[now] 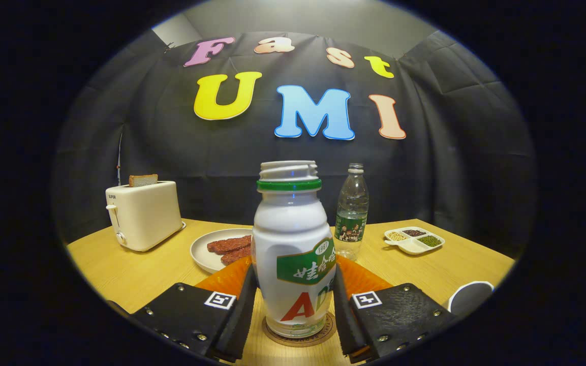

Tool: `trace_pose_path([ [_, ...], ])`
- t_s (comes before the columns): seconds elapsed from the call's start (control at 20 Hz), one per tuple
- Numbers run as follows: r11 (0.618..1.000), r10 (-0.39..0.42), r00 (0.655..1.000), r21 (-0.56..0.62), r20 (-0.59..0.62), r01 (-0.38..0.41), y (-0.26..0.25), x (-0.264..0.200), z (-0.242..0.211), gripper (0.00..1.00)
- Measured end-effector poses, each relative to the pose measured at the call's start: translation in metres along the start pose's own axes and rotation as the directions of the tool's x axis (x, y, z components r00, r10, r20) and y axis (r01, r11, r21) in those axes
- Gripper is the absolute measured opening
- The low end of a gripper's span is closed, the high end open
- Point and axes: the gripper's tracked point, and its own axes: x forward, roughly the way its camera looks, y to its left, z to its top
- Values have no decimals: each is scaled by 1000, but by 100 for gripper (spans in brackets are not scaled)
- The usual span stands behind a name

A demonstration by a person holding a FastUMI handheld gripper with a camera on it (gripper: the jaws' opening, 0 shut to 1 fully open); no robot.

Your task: Take the bottle from table, then pour the juice into the cup, finally place the bottle on the coaster

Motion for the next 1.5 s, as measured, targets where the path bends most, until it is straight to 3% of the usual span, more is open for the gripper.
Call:
trace_pose_path([
  [0.85,997,24,999,68,32,-26,-7,0,-8,69],
  [1.1,998,20,998,57,67,-24,-11,-6,5,80],
  [1.15,997,30,995,61,100,-36,-9,-8,16,92],
  [1.2,996,41,991,69,130,-51,-8,-14,26,99],
  [1.5,985,75,970,137,231,-108,-11,-47,82,99],
])
